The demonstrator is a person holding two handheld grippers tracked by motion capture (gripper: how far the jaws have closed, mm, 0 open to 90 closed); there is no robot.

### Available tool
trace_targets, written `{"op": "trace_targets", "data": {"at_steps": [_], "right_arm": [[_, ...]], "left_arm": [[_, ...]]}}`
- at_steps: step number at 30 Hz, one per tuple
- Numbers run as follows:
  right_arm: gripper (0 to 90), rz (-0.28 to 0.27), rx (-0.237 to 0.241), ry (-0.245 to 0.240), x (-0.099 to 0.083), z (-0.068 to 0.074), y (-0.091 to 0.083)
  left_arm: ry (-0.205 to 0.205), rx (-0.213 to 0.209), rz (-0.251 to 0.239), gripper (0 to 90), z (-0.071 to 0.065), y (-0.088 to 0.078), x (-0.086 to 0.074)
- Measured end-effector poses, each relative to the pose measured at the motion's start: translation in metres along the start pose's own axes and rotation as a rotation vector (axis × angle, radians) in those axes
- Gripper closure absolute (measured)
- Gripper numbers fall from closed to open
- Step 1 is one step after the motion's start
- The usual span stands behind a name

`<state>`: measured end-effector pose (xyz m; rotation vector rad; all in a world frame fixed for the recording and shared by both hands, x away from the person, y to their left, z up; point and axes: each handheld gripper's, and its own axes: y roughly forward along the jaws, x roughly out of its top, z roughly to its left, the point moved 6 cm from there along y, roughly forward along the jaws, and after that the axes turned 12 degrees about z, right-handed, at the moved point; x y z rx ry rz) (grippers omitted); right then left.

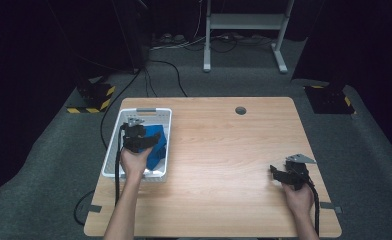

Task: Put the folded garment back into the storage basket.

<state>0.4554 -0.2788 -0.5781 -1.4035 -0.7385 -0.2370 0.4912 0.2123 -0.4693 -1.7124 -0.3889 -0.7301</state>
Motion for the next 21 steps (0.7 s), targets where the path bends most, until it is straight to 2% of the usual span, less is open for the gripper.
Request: {"op": "trace_targets", "data": {"at_steps": [21], "right_arm": [[30.2,0.000,0.001,-0.001,0.000,0.000,0.000]], "left_arm": [[0.073,-0.100,-0.055,37.1,-0.051,-0.005,0.004]]}}
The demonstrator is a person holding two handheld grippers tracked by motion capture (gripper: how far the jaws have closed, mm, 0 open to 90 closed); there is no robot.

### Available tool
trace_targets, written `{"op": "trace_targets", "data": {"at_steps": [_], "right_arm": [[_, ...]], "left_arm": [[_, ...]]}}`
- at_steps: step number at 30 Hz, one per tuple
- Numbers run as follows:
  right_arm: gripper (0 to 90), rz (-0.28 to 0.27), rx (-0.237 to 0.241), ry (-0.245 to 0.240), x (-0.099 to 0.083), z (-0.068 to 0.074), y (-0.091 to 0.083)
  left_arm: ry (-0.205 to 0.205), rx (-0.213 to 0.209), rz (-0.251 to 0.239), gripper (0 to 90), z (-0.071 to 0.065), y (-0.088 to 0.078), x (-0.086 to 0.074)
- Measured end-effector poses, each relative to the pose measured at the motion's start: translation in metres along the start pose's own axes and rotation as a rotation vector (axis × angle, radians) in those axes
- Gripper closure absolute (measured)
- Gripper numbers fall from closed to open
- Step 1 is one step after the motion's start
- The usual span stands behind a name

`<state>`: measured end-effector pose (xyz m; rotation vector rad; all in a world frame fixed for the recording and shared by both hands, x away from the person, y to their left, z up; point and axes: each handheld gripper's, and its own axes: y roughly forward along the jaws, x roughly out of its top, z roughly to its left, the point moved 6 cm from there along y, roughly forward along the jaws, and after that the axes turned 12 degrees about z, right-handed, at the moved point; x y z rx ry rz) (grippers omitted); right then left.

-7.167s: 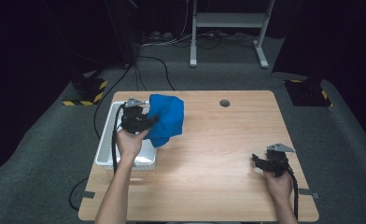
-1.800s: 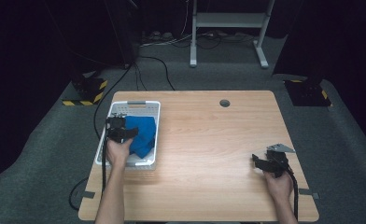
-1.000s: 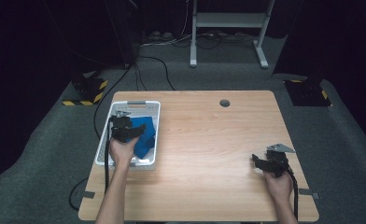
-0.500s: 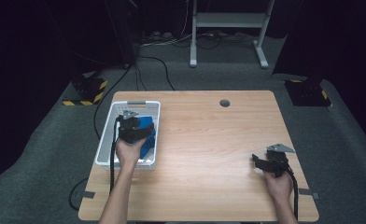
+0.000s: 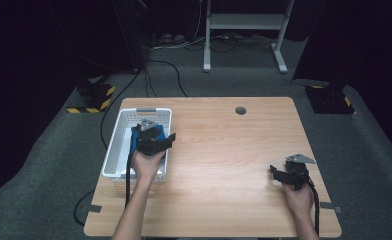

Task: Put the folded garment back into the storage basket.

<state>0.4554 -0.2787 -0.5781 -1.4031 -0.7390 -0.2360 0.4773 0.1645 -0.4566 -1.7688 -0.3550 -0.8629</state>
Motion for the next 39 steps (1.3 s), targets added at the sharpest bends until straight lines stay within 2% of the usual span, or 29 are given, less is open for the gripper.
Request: {"op": "trace_targets", "data": {"at_steps": [7,15,23,39], "right_arm": [[30.2,0.000,0.000,0.000,0.000,0.000,0.000],[30.2,0.000,0.000,0.000,0.000,0.000,0.000],[30.2,0.000,0.001,0.000,0.000,0.000,0.000],[30.2,0.000,0.001,0.000,0.000,0.000,0.000]], "left_arm": [[0.026,-0.028,-0.014,37.1,-0.017,0.001,0.001],[0.038,-0.053,-0.023,37.3,-0.030,0.003,0.001],[0.055,-0.069,-0.028,37.6,-0.041,0.005,0.001],[0.062,-0.109,-0.040,37.9,-0.059,0.009,-0.004]]}}
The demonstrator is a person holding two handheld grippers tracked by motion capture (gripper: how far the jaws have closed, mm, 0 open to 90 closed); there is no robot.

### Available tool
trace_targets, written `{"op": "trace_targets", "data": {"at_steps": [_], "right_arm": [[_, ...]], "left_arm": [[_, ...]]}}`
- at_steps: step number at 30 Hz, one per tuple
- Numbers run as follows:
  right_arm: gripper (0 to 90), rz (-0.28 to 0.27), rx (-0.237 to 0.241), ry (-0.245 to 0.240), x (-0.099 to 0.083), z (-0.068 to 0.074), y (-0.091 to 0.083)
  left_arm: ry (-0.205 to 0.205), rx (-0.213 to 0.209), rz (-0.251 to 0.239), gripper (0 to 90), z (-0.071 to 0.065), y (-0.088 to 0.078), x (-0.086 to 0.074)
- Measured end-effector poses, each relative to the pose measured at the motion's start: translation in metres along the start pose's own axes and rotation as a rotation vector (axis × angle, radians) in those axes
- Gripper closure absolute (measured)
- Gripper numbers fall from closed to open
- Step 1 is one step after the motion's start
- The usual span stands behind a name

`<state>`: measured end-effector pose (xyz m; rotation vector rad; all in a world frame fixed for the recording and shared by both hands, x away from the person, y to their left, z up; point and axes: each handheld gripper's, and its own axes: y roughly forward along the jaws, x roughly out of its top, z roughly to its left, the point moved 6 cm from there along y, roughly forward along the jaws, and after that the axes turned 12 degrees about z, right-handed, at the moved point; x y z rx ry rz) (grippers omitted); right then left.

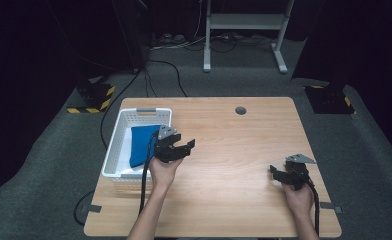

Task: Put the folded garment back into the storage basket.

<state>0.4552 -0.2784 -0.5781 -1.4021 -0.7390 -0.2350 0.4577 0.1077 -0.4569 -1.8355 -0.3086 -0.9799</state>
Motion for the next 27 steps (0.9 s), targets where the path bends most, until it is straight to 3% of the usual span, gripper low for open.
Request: {"op": "trace_targets", "data": {"at_steps": [5,11,27], "right_arm": [[30.2,0.000,0.000,0.000,0.000,0.000,0.000],[30.2,0.000,0.000,0.000,0.000,0.000,0.000],[30.2,0.000,0.000,-0.001,0.000,0.000,0.000]], "left_arm": [[-0.004,-0.005,-0.010,38.3,-0.003,0.001,-0.001],[0.011,-0.028,-0.002,38.2,-0.012,0.006,-0.004],[0.045,-0.044,0.008,39.5,-0.031,0.016,-0.011]]}}
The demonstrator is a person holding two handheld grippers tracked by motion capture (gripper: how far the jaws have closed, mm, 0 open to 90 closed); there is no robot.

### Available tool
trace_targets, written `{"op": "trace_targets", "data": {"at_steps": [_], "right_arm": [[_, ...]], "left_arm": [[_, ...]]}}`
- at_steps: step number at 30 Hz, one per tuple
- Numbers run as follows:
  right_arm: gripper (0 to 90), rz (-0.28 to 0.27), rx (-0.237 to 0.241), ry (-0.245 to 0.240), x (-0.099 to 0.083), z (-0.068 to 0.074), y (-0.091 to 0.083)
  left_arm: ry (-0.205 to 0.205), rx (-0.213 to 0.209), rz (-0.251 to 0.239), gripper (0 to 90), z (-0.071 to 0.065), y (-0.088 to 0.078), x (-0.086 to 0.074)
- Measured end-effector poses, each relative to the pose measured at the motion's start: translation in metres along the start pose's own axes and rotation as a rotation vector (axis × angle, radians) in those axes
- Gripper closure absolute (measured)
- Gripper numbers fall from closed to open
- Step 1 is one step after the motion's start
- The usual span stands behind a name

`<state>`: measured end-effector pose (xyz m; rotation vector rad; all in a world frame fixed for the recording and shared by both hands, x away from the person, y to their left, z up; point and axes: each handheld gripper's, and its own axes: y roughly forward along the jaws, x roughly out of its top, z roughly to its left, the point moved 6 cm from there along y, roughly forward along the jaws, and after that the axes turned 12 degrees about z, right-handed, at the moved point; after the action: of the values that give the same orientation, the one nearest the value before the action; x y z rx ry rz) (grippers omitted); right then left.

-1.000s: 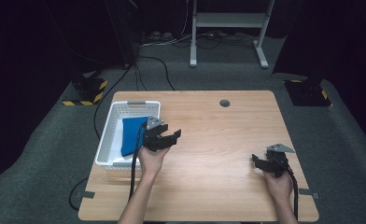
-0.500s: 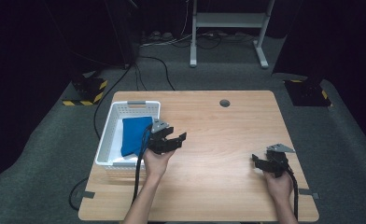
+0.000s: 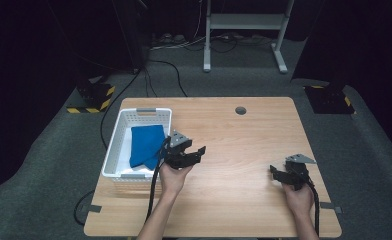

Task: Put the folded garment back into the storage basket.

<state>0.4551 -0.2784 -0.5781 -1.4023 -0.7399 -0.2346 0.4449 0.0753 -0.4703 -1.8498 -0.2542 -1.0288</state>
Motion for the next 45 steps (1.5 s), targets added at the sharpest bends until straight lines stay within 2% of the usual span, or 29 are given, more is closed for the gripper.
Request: {"op": "trace_targets", "data": {"at_steps": [10,13,45], "right_arm": [[30.2,0.000,0.000,0.000,0.000,0.000,0.000],[30.1,0.000,0.000,0.000,0.000,0.000,0.000],[30.1,0.000,0.000,0.000,0.000,0.000,0.000]], "left_arm": [[0.000,-0.007,0.013,39.7,-0.005,0.008,-0.007],[0.013,0.002,0.017,40.4,-0.006,0.010,-0.009],[-0.002,-0.005,0.073,40.7,-0.009,0.031,-0.035]]}}
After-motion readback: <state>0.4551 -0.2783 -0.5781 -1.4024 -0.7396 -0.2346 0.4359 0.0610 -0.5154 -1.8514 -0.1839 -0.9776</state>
